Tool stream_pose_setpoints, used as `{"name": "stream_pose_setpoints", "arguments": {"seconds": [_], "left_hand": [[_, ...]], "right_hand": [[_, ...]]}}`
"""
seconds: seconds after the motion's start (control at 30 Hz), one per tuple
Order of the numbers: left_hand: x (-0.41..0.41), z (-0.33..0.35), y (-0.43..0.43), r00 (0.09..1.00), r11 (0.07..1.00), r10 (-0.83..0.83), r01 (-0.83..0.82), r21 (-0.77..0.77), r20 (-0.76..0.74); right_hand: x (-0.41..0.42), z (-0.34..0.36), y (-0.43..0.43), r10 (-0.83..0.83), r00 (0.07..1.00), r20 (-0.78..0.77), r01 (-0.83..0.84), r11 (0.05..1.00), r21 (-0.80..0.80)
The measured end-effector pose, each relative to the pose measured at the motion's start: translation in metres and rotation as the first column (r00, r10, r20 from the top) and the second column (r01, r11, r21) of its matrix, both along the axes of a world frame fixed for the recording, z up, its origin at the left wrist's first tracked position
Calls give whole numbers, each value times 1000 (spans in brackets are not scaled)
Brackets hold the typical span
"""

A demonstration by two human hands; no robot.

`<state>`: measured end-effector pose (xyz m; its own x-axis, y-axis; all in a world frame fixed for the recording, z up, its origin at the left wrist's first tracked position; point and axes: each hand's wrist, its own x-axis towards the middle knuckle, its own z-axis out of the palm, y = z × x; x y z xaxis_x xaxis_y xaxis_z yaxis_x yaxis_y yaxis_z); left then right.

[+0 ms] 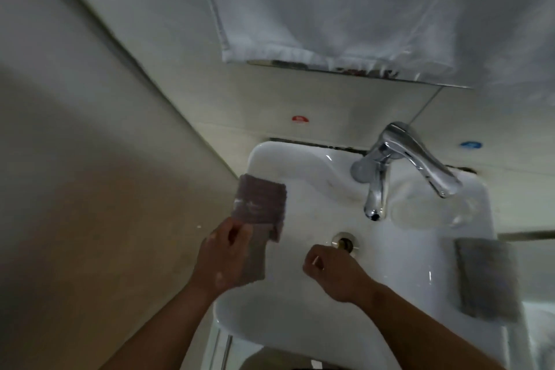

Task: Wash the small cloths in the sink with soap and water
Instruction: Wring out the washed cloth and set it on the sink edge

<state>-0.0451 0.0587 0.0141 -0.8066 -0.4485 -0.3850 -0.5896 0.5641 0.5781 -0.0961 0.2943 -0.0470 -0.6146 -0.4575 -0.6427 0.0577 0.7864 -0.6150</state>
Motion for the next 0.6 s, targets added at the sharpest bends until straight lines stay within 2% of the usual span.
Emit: {"name": "stream_pose_setpoints", "arguments": {"seconds": [0.1, 0.2, 0.27, 0.37, 0.53, 0.6], "left_hand": [[1, -6, -26, 992, 993, -55, 42, -113, -113], [-1, -17, -42, 969, 976, -164, 131, -174, -187], [-1, -29, -49, 961, 966, -224, 198, -164, -160], [2, -34, -53, 947, 956, -288, 276, -99, -144], [12, -40, -63, 964, 965, -260, 257, -60, -49], [15, -42, -69, 962, 957, -274, 274, -99, 14]], "right_hand": [[-9, -1, -36, -13, 997, -82, 11, 1000, -19], [-17, -2, -63, -9, 972, -233, -5, 998, -61], [-21, 0, -76, -24, 952, -306, -7, 995, -100], [-23, 1, -89, -23, 950, -313, -18, 992, -127], [-18, -3, -100, 12, 967, -256, -42, 993, -114], [-15, -4, -100, 28, 960, -279, -58, 994, -98]]}}
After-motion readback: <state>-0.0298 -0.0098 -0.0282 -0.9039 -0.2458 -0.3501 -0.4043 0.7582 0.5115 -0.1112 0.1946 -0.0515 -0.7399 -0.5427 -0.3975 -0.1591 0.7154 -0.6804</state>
